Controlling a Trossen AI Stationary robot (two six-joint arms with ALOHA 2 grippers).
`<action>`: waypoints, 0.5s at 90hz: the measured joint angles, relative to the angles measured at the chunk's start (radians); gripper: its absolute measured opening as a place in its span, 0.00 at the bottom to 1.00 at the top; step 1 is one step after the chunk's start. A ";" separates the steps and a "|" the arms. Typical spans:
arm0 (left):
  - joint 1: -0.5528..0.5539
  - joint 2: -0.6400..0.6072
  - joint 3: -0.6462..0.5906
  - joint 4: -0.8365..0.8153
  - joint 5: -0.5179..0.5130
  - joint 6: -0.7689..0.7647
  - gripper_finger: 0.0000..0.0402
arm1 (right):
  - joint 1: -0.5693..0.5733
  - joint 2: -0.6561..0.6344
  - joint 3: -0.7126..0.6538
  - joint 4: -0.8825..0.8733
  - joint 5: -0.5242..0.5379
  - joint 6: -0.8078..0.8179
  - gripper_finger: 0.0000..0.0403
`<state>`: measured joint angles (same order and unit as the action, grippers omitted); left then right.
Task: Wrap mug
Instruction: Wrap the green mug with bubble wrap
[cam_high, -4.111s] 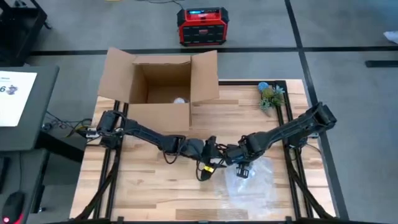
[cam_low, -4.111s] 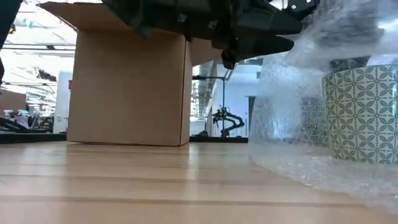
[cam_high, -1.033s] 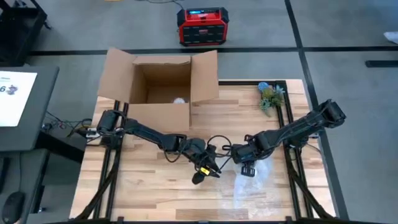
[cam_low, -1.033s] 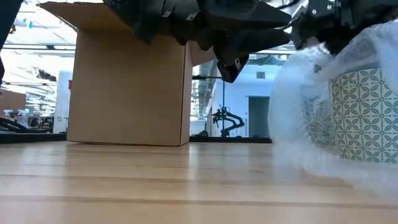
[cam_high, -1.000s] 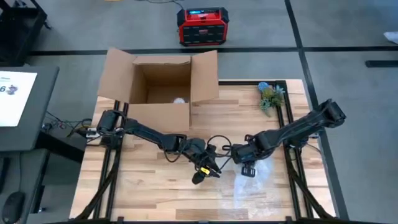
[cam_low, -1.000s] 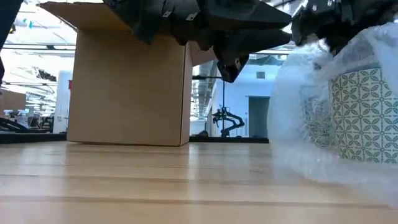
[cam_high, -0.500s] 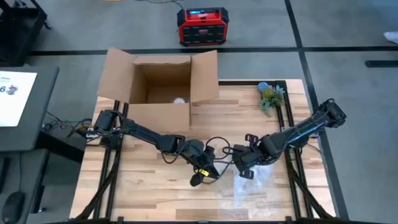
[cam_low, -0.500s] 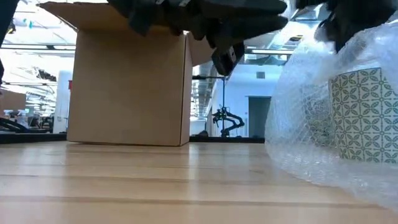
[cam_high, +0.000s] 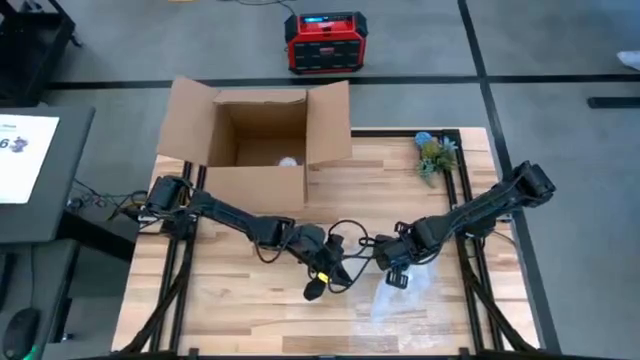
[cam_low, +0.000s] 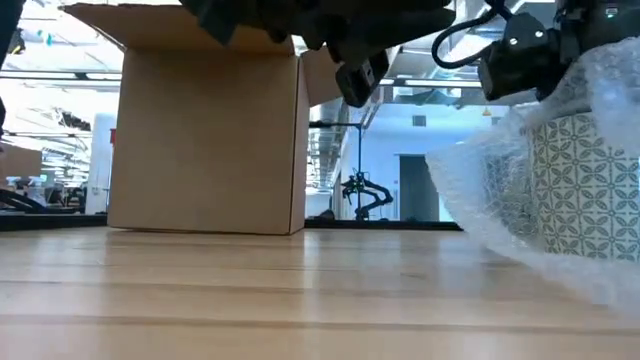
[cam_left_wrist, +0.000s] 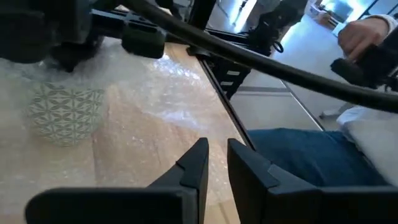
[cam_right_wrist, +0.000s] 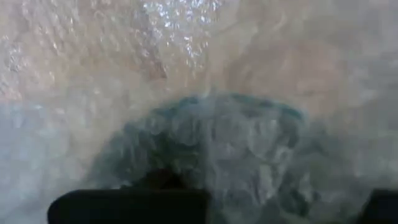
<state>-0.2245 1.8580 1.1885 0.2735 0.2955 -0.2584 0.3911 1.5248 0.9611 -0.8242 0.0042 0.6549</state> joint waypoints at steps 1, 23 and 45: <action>0.000 0.000 0.000 0.000 0.000 0.000 0.09 | 0.000 -0.001 0.006 -0.007 -0.001 -0.001 0.00; -0.004 0.000 0.000 -0.010 -0.005 0.000 0.09 | 0.019 -0.006 0.215 -0.291 -0.009 0.018 0.00; -0.005 0.000 0.000 -0.024 -0.008 0.000 0.09 | 0.086 -0.008 0.389 -0.394 0.039 0.045 0.00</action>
<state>-0.2291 1.8580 1.1885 0.2497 0.2874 -0.2584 0.4770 1.5169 1.3500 -1.2182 0.0427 0.6998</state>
